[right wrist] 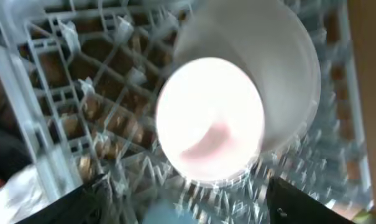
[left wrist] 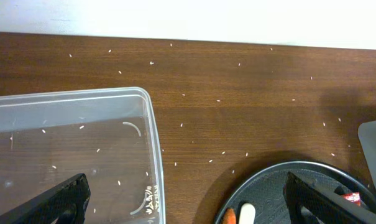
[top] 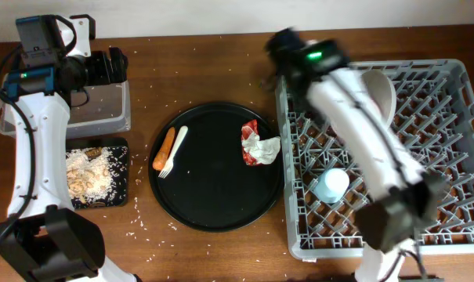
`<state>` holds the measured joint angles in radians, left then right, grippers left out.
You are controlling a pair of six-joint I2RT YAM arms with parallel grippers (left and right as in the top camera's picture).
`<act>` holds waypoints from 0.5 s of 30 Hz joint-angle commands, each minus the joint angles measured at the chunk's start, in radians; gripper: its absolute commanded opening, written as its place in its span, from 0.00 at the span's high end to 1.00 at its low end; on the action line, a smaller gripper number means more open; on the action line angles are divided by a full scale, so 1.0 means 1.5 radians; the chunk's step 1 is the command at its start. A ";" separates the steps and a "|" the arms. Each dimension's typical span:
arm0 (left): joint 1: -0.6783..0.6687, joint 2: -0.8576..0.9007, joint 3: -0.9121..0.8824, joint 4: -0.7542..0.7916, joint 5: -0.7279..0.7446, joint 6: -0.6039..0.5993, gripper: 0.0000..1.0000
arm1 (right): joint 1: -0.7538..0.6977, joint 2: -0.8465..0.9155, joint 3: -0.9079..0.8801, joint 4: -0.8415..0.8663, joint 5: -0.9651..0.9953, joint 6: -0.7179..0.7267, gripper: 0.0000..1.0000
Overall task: Sort waste into correct bins and load items into the dishwasher rack
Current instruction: 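Lower the pink bowl into the rack beside the plate and release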
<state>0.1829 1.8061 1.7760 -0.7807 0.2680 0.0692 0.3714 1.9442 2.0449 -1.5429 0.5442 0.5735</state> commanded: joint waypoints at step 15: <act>0.002 -0.016 0.004 0.002 -0.002 -0.003 0.01 | -0.200 -0.054 -0.319 0.168 -0.241 0.108 0.42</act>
<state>0.1829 1.8061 1.7763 -0.7807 0.2680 0.0692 0.0734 1.8687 1.6199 -1.3293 0.1967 0.6987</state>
